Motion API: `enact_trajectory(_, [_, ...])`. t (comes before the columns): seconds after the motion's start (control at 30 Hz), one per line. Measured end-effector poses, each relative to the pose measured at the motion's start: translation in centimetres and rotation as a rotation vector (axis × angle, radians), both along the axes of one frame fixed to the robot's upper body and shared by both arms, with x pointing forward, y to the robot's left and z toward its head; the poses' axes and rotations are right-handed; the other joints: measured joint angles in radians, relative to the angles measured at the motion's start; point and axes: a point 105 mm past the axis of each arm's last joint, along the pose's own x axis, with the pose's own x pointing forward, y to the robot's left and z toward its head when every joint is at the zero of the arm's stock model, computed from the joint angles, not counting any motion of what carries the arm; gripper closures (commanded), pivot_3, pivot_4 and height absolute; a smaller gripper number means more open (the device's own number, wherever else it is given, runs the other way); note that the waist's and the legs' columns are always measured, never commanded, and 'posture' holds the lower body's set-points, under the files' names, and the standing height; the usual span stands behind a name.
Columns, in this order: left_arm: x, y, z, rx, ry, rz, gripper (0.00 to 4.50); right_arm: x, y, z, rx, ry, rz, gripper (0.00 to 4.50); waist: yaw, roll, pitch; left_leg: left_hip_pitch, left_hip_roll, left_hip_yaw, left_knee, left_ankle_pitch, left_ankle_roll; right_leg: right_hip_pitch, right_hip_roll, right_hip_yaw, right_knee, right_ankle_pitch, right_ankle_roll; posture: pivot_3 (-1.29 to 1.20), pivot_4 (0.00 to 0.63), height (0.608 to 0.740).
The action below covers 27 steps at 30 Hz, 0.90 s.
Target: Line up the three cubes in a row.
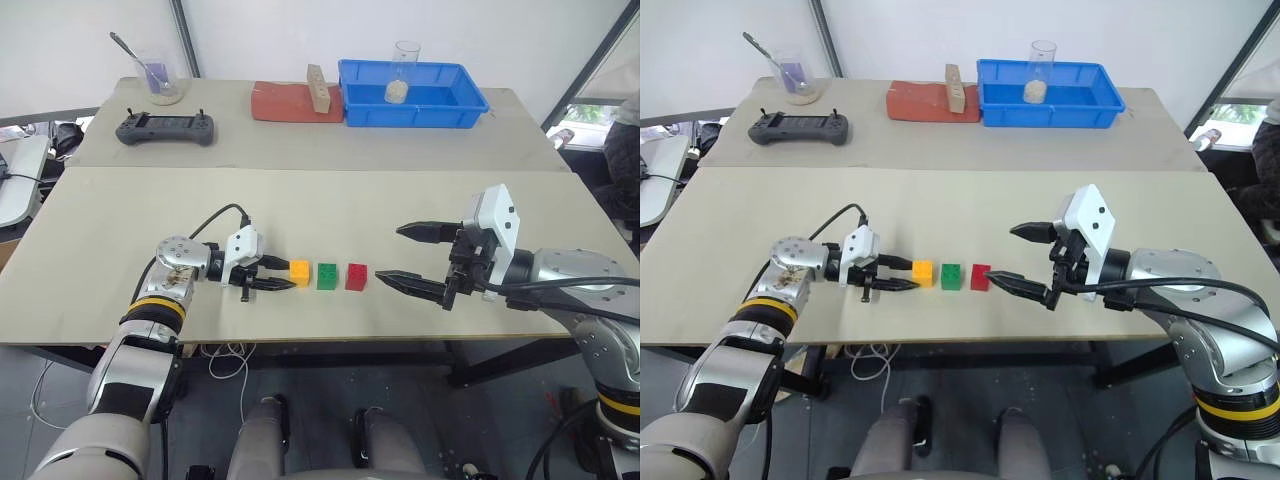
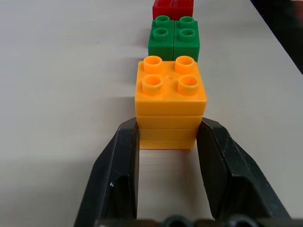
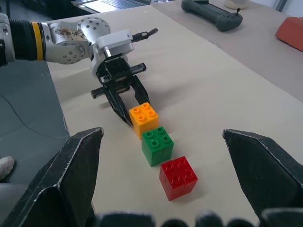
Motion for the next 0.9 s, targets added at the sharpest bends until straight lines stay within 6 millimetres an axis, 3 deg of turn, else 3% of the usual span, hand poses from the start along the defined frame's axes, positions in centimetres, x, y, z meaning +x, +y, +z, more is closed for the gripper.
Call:
enact_trajectory(0.2, [0.1, 0.0, 0.1, 0.013, 0.005, -0.008, 3.26, 0.0, 0.0, 0.0, 0.0, 0.0, 0.001, 0.0, 0.0, 0.0, 0.0, 0.0, 0.0, 0.0, 0.0, 0.0, 0.0, 0.0, 0.0, 0.0, 0.0, 0.0, 0.0, 0.0, 0.15, 0.74])
enact_trajectory(0.43, [-0.1, 0.5, -0.6, 0.041, 0.045, 0.003, 0.04, 0.0, 0.0, 0.0, 0.0, 0.0, 0.001, 0.0, 0.001, 0.0, 0.0, 0.0, 0.0, 0.0, 0.0, 0.003, 0.004, 0.0, 0.0, 0.0, 0.0, 0.0, 0.0, 0.0, 0.15, 0.74])
enact_trajectory(0.73, [-0.4, 3.2, 0.1, 0.069, 0.042, 0.055, 0.04, 0.1, -0.2, -0.4, -0.006, 0.013, 0.003, 0.0, -0.002, 0.0, 0.0, 0.0, 0.001, 0.0, 0.0, 0.002, 0.004, -0.001, 0.0, 0.0, 0.0, -0.001, -0.001, 0.0, 0.15, 0.74])
enact_trajectory(0.9, [-1.6, 5.8, 3.6, 0.078, -0.031, 0.161, 0.04, 0.2, -1.2, -0.7, -0.041, 0.013, -0.005, 0.0, -0.004, 0.0, 0.0, 0.0, 0.002, 0.0, 0.0, 0.002, 0.004, -0.001, 0.001, 0.0, 0.001, -0.001, -0.001, 0.0, 0.15, 0.74])
